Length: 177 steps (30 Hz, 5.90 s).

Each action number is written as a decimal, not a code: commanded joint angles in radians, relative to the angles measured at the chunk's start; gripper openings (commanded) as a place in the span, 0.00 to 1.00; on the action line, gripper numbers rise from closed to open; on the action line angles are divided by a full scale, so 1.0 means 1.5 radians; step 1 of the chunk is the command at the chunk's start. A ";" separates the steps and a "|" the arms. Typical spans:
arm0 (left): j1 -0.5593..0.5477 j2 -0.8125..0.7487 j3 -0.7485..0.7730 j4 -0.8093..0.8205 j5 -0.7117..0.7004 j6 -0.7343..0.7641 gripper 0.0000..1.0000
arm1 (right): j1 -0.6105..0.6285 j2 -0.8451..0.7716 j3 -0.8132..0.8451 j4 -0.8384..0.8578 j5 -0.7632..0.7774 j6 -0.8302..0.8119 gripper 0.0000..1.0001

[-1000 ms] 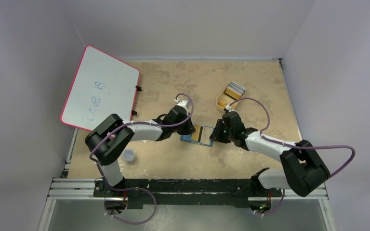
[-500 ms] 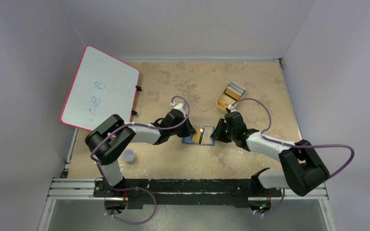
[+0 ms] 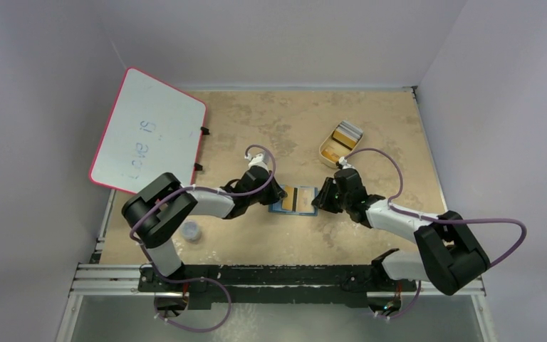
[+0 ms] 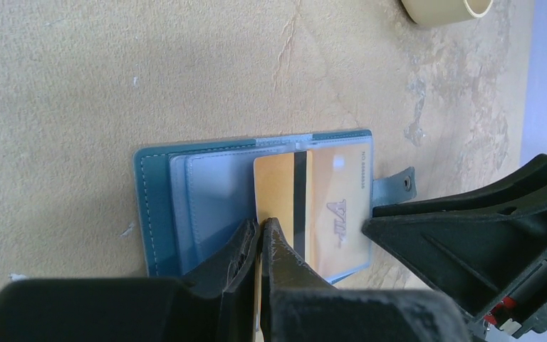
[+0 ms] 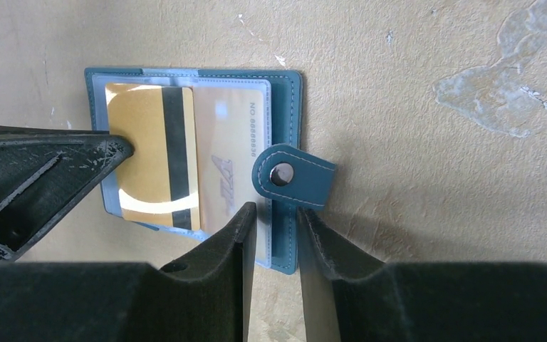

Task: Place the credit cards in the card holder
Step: Insert the credit card into the card holder, then pick up the credit card from the storage box.

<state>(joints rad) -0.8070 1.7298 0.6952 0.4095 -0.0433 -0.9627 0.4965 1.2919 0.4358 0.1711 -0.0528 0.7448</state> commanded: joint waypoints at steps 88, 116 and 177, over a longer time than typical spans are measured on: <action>-0.079 0.046 0.061 -0.011 -0.047 -0.109 0.19 | -0.006 -0.006 -0.006 0.006 -0.049 -0.025 0.29; -0.092 0.074 0.089 0.099 0.012 -0.115 0.26 | -0.005 0.008 -0.004 0.042 -0.062 -0.022 0.31; -0.053 -0.470 0.178 -0.623 -0.195 0.227 0.73 | -0.155 0.308 0.555 -0.075 0.166 -0.822 0.62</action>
<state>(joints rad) -0.8902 1.0924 0.9600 -0.5129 -0.2810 -0.6514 0.2672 1.7477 1.2049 0.0288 0.3325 -0.3222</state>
